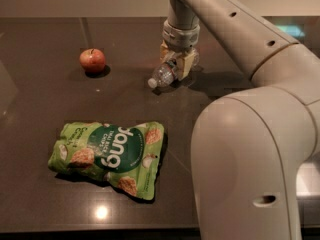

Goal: Place water bottle upright

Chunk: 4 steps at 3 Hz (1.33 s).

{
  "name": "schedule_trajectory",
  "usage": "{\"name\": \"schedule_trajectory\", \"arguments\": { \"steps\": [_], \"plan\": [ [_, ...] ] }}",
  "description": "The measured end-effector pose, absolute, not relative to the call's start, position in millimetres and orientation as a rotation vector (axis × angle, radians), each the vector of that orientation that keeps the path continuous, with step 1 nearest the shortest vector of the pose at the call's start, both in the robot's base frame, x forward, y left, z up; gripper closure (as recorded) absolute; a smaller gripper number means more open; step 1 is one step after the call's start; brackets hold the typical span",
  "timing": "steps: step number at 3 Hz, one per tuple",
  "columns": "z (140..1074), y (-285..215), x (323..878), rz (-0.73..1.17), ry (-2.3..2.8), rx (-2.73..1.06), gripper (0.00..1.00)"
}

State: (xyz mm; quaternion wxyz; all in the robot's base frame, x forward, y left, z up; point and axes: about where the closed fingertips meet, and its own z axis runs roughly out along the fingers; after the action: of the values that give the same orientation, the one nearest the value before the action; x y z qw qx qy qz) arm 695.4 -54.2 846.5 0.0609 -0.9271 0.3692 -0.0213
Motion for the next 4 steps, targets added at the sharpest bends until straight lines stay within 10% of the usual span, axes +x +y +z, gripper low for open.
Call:
{"name": "schedule_trajectory", "arguments": {
  "steps": [2,4],
  "plan": [
    [900,-59,683,0.073,1.370,-2.489,1.00],
    [965,-63,649,0.444,1.563,-1.974,1.00]
  ]
}}
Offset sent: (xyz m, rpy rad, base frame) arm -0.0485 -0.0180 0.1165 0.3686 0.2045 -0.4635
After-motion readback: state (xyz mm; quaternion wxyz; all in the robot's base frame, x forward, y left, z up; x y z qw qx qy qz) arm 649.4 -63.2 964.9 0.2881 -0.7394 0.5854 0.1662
